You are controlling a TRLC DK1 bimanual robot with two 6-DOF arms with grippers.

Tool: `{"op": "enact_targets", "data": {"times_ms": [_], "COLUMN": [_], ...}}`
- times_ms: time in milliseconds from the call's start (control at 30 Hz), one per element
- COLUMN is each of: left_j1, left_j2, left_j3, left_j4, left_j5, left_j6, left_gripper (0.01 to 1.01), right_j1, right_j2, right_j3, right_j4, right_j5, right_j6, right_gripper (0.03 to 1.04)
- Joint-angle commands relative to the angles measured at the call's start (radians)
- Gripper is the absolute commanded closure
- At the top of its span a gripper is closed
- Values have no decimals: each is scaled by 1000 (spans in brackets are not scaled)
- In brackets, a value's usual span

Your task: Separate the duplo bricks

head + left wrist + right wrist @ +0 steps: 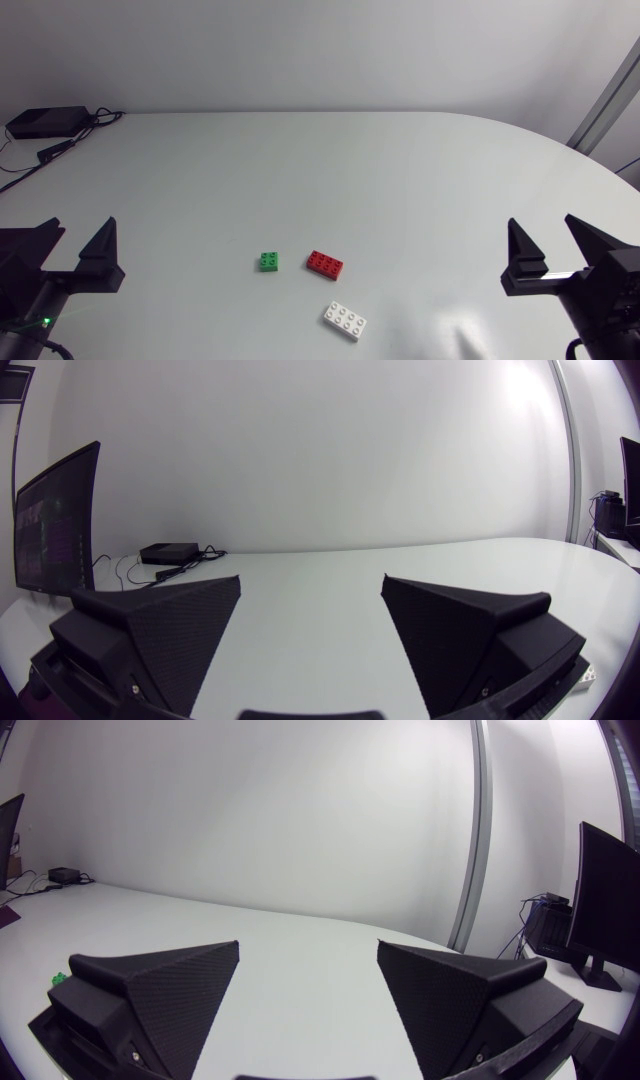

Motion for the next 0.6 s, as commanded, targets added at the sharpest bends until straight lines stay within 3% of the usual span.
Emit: {"op": "enact_targets", "data": {"times_ms": [0, 567], "left_j1": [-10, -10], "left_j2": [-17, -17], "left_j3": [-22, -22], "left_j4": [8, 8], "left_j5": [-3, -3], "left_j6": [11, 11], "left_gripper": [41, 41], "right_j1": [-12, -41], "right_j2": [-9, -6], "right_j3": [-43, -40], "right_j4": [-8, -25], "right_j5": [-6, -61], "right_j6": [-11, -16], "right_gripper": [67, 69]}}
